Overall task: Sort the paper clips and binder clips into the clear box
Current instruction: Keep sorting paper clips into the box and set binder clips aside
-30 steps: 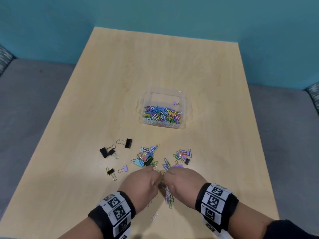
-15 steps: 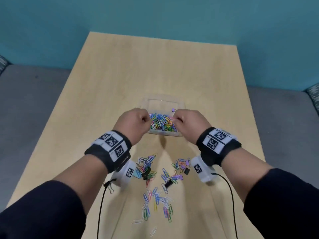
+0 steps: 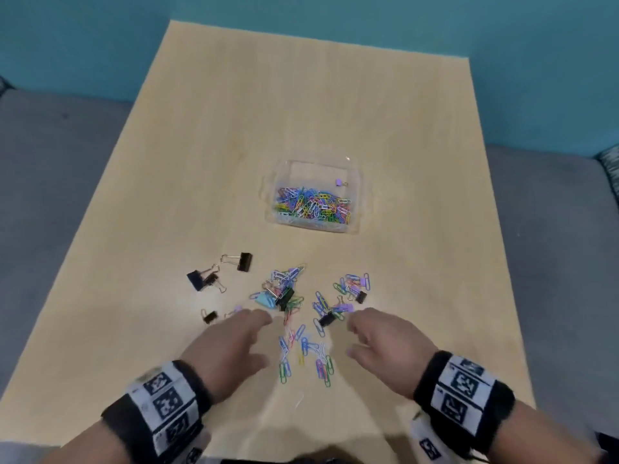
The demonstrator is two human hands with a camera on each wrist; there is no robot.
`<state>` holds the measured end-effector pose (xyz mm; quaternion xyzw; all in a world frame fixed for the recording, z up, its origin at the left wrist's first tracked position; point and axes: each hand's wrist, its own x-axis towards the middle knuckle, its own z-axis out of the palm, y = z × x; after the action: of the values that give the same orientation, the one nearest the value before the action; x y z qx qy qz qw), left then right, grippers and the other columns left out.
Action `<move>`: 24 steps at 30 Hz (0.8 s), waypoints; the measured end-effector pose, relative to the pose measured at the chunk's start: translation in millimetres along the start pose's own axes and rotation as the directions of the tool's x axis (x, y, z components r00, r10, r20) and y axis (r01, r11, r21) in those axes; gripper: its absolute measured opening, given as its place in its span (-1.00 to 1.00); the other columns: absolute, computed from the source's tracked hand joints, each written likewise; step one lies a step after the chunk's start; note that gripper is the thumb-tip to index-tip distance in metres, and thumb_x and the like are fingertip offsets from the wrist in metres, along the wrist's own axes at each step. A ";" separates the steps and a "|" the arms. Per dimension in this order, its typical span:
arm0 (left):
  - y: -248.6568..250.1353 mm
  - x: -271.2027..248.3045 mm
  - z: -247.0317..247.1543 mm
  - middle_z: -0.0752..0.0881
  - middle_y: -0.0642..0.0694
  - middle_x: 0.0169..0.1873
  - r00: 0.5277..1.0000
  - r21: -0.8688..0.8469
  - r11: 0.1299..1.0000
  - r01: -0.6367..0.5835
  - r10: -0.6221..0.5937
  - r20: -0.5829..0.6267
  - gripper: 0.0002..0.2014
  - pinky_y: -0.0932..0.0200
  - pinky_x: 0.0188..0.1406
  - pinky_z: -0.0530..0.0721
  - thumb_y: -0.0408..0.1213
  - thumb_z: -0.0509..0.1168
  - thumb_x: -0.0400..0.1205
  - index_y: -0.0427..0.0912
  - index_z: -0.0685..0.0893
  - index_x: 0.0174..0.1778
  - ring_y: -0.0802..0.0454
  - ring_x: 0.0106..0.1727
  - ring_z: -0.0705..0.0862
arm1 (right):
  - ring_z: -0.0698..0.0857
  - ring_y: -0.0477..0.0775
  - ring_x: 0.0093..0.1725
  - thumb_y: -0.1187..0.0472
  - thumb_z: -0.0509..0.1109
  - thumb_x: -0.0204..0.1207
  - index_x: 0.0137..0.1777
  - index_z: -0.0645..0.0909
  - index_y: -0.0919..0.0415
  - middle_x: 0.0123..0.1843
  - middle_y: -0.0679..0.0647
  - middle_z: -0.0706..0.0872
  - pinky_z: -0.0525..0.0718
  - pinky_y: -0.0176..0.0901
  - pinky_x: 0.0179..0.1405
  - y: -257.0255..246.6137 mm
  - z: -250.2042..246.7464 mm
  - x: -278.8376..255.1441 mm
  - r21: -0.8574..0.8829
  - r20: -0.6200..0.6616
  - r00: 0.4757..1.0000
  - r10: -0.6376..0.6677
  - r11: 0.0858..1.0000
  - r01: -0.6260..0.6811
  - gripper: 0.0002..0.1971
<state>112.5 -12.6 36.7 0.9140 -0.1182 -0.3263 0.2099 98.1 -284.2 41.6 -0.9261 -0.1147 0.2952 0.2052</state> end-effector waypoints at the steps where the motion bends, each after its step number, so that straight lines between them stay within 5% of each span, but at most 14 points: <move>1: -3.8 -12.3 14.2 0.51 0.17 -0.02 0.998 0.040 0.999 -0.008 0.006 0.056 -0.41 0.21 -0.11 0.52 -0.02 0.41 0.46 0.23 0.33 0.37 0.11 -0.07 0.60 | 0.57 0.07 0.03 -0.08 0.32 0.50 0.14 0.47 0.04 0.02 -0.04 0.58 0.47 -0.10 -0.07 -3.0 15.0 -10.5 -0.013 0.027 0.999 0.028 1.000 -0.028 -0.70; 6: -3.5 -30.4 53.4 0.41 0.10 0.25 1.000 0.107 0.994 -0.029 0.029 0.007 -0.13 0.16 0.05 0.55 0.20 0.31 0.48 0.17 -0.06 0.60 0.07 0.20 0.47 | 0.51 0.08 0.18 -0.28 0.32 0.45 0.23 0.39 0.04 0.16 -0.04 0.52 0.44 -0.13 0.03 -29.1 59.5 -28.0 -0.025 -0.020 0.993 0.112 0.993 -0.113 -0.49; 10: 15.7 -20.3 64.0 0.46 0.04 0.24 0.997 0.139 0.990 0.012 -0.001 -0.082 -0.20 0.13 0.01 0.54 0.23 0.29 0.49 0.05 0.10 0.56 0.00 0.20 0.50 | 0.51 0.17 0.15 -0.04 0.29 0.57 0.16 0.39 0.07 0.15 0.04 0.54 0.49 -0.03 0.01 -50.3 75.3 -11.7 -0.072 -0.115 0.992 0.051 0.996 -0.059 -0.72; 13: 18.9 -10.4 59.9 0.50 0.00 0.15 0.989 0.076 0.996 0.047 -0.035 -0.145 -0.45 0.10 -0.03 0.54 0.11 0.24 0.58 0.01 0.31 0.45 -0.03 0.11 0.56 | 0.61 0.22 -0.07 0.15 0.39 0.50 -0.02 0.40 0.06 -0.05 0.08 0.60 0.57 0.00 -0.25 -49.9 79.0 0.4 -0.102 -0.172 0.985 -0.022 0.995 0.004 -0.81; 16: 6.7 -20.1 53.1 0.51 0.04 0.04 0.983 -0.017 0.998 0.068 -0.070 -0.170 -0.55 0.08 -0.05 0.55 0.05 0.29 0.57 0.03 0.40 0.34 -0.03 0.01 0.59 | 0.61 0.14 -0.21 -0.05 0.37 0.41 -0.09 0.38 0.02 -0.17 0.00 0.60 0.59 -0.09 -0.34 -43.4 78.4 -9.2 -0.117 -0.197 0.978 -0.065 0.992 0.043 -0.75; 19: -4.0 -31.6 52.4 0.50 0.07 0.10 0.990 0.040 0.996 0.083 -0.078 -0.119 -0.50 0.10 -0.02 0.55 0.03 0.30 0.55 0.07 0.33 0.38 0.00 0.05 0.58 | 0.60 0.18 -0.09 -0.29 0.22 0.41 0.06 0.45 0.05 -0.03 0.04 0.62 0.62 0.03 -0.16 -48.3 86.0 -17.5 -0.203 -0.077 0.994 -0.074 0.978 0.057 -0.56; 24: 1.6 -4.3 48.5 0.45 -0.01 0.15 0.984 0.097 0.995 -0.039 0.055 -0.169 -0.39 0.07 -0.01 0.56 0.01 0.30 0.55 0.06 0.24 0.50 -0.05 0.15 0.51 | 0.55 0.20 0.04 -0.26 0.29 0.47 0.09 0.40 0.05 0.08 0.05 0.53 0.51 0.04 -0.07 -56.1 79.3 2.6 -0.162 -0.131 0.991 0.027 0.986 -0.049 -0.58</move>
<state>77.7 -27.4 5.9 0.9446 -0.1362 -0.2354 0.1840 48.0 -208.7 6.6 -0.9590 -0.1075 0.2282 0.1290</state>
